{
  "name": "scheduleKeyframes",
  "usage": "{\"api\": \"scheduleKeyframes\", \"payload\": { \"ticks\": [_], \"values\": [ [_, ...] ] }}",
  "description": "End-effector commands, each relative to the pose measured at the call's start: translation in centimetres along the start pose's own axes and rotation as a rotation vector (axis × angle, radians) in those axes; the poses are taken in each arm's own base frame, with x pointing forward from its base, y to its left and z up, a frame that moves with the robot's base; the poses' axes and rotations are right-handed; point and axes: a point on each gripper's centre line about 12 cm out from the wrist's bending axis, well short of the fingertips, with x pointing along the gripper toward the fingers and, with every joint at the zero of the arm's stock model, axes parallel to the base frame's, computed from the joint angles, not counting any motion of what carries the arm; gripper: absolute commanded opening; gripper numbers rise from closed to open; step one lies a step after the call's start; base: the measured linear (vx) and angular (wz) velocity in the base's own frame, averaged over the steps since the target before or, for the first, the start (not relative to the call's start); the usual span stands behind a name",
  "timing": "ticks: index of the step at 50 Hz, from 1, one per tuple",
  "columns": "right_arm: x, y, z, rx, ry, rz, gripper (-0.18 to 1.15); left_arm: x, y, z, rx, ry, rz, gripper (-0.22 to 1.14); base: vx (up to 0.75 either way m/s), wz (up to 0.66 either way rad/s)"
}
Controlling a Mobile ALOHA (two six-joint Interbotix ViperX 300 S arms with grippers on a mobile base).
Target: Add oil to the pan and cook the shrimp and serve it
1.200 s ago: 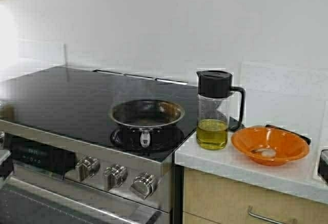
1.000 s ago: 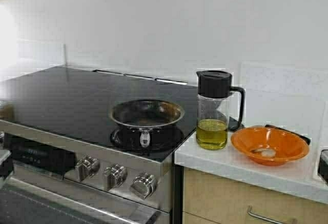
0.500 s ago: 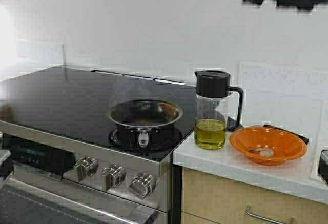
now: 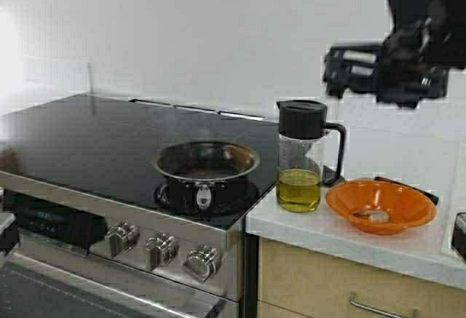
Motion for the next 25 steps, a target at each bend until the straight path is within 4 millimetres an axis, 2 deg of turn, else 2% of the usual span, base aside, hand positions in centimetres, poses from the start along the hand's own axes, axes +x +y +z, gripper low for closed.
{"api": "scheduleKeyframes", "payload": {
  "ticks": [1, 10, 25],
  "values": [
    [0.7, 0.3, -1.6, -0.007, -0.026, -0.064, 1.02, 0.1, 0.0, 0.3, 0.003, -0.009, 0.001, 0.03, 0.0, 0.0],
    [1.9, -1.0, -3.6, -0.021, -0.062, -0.187, 1.02, 0.1, 0.0, 0.2, 0.0, -0.008, 0.001, 0.03, 0.0, 0.0],
    [4.4, -0.6, -6.2, -0.062, -0.025, -0.208, 1.02, 0.1, 0.0, 0.1, 0.002, -0.003, 0.001, 0.03, 0.0, 0.0]
  ]
}}
